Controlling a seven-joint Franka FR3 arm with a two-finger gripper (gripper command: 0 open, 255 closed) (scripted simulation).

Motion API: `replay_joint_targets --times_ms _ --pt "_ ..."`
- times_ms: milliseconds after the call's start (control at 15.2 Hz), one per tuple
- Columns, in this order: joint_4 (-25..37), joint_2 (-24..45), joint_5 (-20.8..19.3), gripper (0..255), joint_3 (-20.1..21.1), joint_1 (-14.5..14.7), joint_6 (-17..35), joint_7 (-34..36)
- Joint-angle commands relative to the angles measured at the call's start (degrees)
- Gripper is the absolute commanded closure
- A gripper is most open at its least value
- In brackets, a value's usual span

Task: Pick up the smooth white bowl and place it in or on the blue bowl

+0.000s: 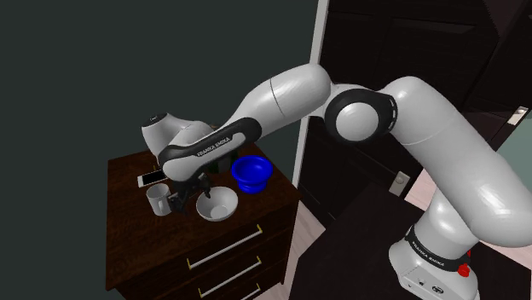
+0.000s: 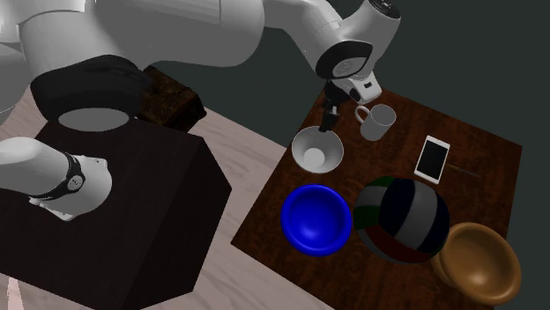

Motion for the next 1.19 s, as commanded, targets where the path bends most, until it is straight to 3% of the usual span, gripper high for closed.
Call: replay_joint_targets --times_ms 0,330,858,924,1122 --pt "0.8 1.0 -0.2 0 -0.2 0.2 0.4 0.1" --pt "-0.8 2.6 -0.6 0 -0.6 0.1 3.5 0.4" --pt "-0.8 2.6 -0.6 0 -0.6 0.1 3.5 0.4" --pt "-0.8 2.6 -0.6 255 -0.6 0.1 3.5 0.4" --pt "-0.8 2.6 -0.6 255 -0.6 0.1 3.5 0.4"
